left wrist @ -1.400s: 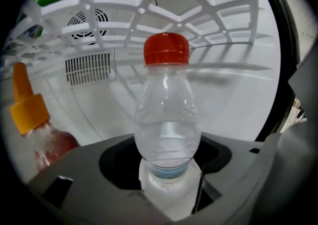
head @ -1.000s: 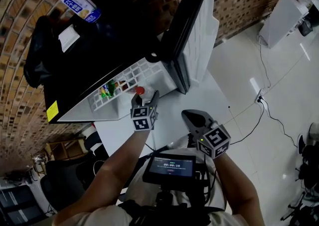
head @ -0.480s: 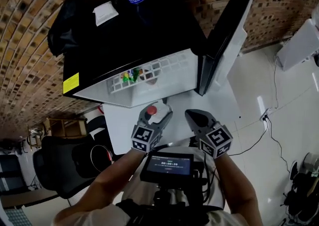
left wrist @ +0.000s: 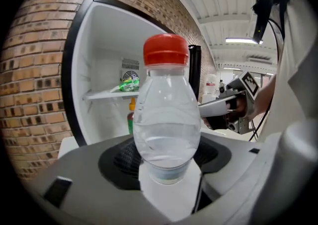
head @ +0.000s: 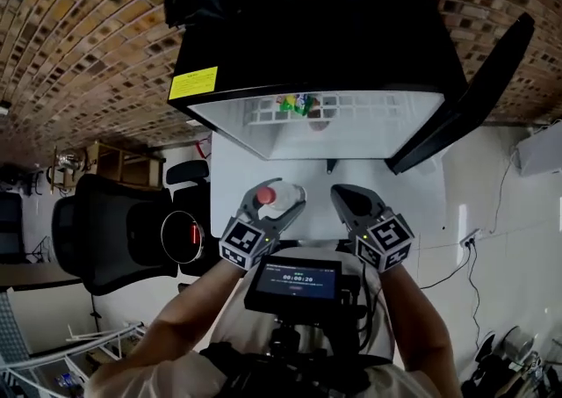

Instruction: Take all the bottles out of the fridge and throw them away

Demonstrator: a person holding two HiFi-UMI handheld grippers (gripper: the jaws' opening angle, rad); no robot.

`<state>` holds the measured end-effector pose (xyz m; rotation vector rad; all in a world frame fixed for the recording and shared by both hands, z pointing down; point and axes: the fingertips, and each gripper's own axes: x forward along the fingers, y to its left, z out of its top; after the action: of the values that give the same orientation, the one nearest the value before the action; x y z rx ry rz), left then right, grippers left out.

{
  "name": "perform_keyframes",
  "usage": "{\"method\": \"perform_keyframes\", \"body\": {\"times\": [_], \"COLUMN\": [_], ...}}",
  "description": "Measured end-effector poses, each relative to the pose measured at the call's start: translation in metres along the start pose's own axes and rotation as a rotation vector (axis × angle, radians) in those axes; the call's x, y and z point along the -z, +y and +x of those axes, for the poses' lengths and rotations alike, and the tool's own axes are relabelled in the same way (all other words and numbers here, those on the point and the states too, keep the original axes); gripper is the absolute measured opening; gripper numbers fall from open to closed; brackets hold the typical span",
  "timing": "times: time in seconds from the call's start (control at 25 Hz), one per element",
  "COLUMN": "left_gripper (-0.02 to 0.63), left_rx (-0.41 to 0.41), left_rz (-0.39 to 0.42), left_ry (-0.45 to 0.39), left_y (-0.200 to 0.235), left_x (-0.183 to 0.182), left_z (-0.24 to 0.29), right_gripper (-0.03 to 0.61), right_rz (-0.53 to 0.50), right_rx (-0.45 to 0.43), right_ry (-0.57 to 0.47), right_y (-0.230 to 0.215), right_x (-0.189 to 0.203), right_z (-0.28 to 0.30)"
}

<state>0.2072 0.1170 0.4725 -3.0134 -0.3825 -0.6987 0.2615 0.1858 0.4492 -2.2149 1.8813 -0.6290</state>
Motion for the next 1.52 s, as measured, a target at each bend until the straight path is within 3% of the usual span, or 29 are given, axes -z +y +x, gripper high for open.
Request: {"method": "perform_keyframes", "body": {"times": [0.12,0.32,0.56,0.92,1.52], "left_gripper": [0.314,0.314,0.314,0.314,0.314], "left_rx": [-0.041,-0.142,-0.190,-0.285,-0.633], "left_rz": [0.000,-0.095,-0.108,-0.199,-0.457], "left_ry": [-0.004,0.013,0.006,-0.010,0.081], "left_y": [0.014,0.033,0.050,0.075,0.146], "left_x": [0.006,0.019,0.040,0.058,0.183], "left_z": [-0.023,-0.056,-0.082,-0.113,-0.251], "right_gripper": [0.002,0.002,0.002,0.002,0.002], "right_rz": [-0.014,-0.037,-0.049,-0.067,-0.103], "right_rx": [-0.049,-0.131,-0.192,-0.256,-0.444], "right_ry": [0.018,0.059,0.081,0.129,0.237], "right_y": [0.017,0.042,0.066,0.092,0.185], "right_x": [0.002,0.007,0.010,0.020,0.050], "right_z": [0.022,0.051,0.077,0.104,0.179]}}
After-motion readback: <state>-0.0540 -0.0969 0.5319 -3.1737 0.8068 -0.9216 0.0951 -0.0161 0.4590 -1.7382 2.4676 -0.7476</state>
